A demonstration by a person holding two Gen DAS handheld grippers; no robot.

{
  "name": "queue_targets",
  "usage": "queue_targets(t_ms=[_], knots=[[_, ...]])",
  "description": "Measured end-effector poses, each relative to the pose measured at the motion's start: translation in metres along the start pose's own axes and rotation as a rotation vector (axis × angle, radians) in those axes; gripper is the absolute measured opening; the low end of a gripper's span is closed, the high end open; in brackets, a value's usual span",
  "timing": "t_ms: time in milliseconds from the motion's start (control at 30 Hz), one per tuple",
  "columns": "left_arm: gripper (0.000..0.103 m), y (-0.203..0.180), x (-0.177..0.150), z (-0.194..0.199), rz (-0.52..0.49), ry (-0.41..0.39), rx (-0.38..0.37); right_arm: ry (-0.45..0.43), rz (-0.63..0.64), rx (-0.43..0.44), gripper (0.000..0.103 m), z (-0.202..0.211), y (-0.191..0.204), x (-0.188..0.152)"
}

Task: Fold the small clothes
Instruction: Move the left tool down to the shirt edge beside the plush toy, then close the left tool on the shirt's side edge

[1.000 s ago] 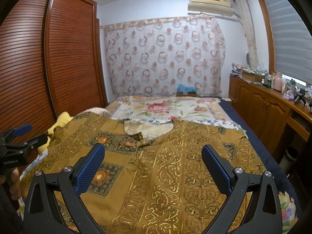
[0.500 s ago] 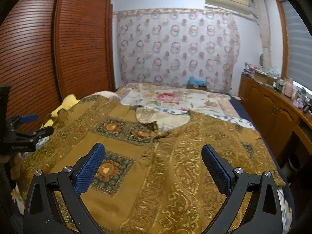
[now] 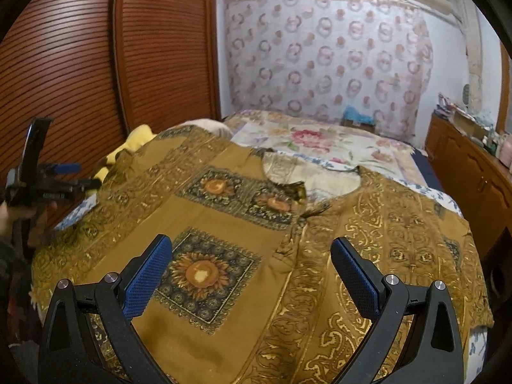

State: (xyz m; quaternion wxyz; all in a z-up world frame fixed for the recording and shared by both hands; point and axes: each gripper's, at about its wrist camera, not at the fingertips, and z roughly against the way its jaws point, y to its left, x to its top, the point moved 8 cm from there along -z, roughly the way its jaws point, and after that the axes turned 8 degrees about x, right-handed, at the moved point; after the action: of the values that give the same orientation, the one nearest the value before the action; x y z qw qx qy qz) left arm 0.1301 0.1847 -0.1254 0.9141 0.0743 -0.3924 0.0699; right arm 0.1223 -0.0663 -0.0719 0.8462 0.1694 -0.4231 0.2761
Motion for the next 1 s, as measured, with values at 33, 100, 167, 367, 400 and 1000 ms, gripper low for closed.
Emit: queue_targets(t_ms=[33, 100, 167, 367, 400, 1000], knots=[[0.093, 0.003, 0.000, -0.003, 0.005, 0.013, -0.010, 0.006, 0.004, 0.007, 0.102, -0.002, 0.001, -0.001], [0.088, 0.009, -0.001, -0.010, 0.014, 0.040, -0.022, 0.017, 0.006, 0.017, 0.102, -0.005, 0.004, -0.002], [0.085, 0.015, -0.003, -0.019, 0.021, 0.069, -0.035, 0.036, 0.009, 0.034, 0.102, -0.010, 0.006, -0.005], [0.073, 0.025, -0.005, -0.044, 0.035, 0.130, -0.074, 0.087, 0.012, 0.073, 0.102, -0.022, 0.011, -0.013], [0.073, 0.026, -0.004, -0.046, 0.032, 0.133, -0.074, 0.089, 0.012, 0.076, 0.102, -0.022, 0.012, -0.014], [0.017, 0.013, 0.004, -0.050, 0.013, 0.118, -0.198, 0.114, -0.014, 0.089, 0.102, -0.020, 0.006, -0.028]])
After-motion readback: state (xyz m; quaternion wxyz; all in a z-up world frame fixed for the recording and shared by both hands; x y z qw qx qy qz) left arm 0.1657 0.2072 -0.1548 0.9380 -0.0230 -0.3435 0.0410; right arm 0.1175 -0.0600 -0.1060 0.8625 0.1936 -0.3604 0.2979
